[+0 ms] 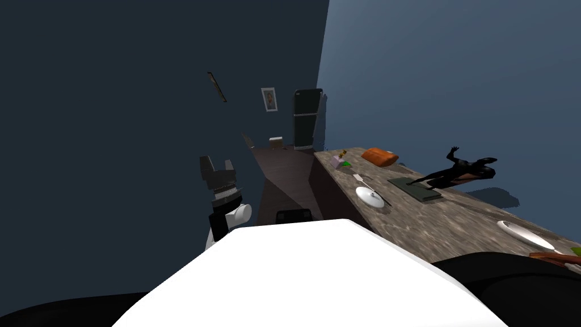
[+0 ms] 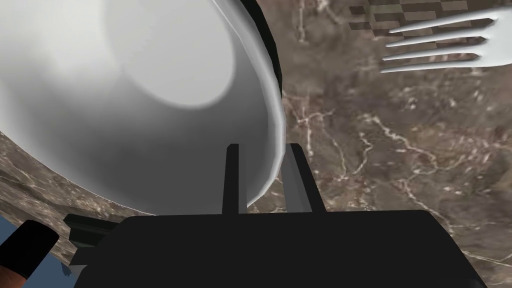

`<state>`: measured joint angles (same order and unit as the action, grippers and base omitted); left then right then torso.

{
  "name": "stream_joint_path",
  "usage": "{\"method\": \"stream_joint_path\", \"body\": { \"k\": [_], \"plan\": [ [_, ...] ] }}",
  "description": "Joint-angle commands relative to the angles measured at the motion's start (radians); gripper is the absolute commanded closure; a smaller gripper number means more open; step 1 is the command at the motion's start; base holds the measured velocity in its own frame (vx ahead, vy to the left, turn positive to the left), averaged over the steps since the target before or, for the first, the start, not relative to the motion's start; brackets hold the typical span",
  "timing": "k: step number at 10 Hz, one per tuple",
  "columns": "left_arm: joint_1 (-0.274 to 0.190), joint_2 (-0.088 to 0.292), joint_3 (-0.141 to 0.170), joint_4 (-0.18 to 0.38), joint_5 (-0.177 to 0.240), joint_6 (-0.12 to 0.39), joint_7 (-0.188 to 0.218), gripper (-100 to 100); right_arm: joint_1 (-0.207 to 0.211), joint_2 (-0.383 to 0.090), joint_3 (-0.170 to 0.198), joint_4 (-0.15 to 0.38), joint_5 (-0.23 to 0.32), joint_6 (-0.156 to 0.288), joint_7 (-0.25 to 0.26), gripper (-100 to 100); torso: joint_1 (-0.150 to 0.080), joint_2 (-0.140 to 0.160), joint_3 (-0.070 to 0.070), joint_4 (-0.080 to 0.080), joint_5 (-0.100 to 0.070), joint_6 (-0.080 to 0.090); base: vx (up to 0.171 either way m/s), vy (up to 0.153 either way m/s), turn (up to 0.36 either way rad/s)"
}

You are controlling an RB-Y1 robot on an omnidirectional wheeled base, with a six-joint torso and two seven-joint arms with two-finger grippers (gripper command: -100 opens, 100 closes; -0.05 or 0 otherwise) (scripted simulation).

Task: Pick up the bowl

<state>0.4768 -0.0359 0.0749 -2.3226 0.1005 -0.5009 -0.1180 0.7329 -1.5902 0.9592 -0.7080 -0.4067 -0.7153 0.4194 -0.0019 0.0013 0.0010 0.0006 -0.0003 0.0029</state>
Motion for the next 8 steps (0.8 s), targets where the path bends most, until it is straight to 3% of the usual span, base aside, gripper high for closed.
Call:
{"method": "stream_joint_path", "body": {
  "k": [1, 2, 3, 4, 6, 7, 8],
  "plan": [
    [0.000, 0.000, 0.000, 0.000, 0.000, 0.000, 0.000, 0, -0.020, -0.013, -0.050, -0.029, 0.050, 0.004, -0.039, 100, 0.000, 0.000, 0.000, 0.000, 0.000, 0.000, 0.066, -0.031, -0.354],
    [0.000, 0.000, 0.000, 0.000, 0.000, 0.000, 0.000, 0, -0.020, -0.013, -0.060, -0.029, 0.098, 0.004, -0.039, 100, -0.002, -0.002, -0.001, -0.001, -0.001, 0.004, 0.088, -0.034, -0.257],
    [0.000, 0.000, 0.000, 0.000, 0.000, 0.000, 0.000, 0, -0.041, -0.024, -0.094, -0.052, 0.130, 0.007, -0.078, 100, -0.003, -0.003, -0.002, -0.001, -0.003, 0.003, 0.113, -0.044, -0.426],
    [0.000, 0.000, 0.000, 0.000, 0.000, 0.000, 0.000, 0, -0.041, -0.024, -0.121, -0.059, 0.149, 0.007, -0.078, 100, -0.004, -0.004, -0.002, -0.001, -0.003, 0.005, 0.091, -0.019, -0.229],
    [0.000, 0.000, 0.000, 0.000, 0.000, 0.000, 0.000, 0, -0.041, -0.024, -0.121, -0.059, 0.205, 0.007, -0.078, 100, -0.004, -0.004, -0.002, 0.000, -0.007, -0.004, 0.016, 0.001, 0.053],
    [0.000, 0.000, 0.000, 0.000, 0.000, 0.000, 0.000, 0, -0.061, -0.034, -0.169, -0.089, 0.234, 0.011, -0.117, 100, -0.004, -0.003, -0.001, 0.000, -0.008, -0.003, 0.060, -0.040, -0.326],
    [0.000, 0.000, 0.000, 0.000, 0.000, 0.000, 0.000, 0, -0.061, -0.034, -0.182, -0.089, 0.269, 0.011, -0.117, 100, -0.007, -0.004, -0.002, 0.000, -0.008, -0.001, 0.081, -0.022, -0.293]
  ]
}}
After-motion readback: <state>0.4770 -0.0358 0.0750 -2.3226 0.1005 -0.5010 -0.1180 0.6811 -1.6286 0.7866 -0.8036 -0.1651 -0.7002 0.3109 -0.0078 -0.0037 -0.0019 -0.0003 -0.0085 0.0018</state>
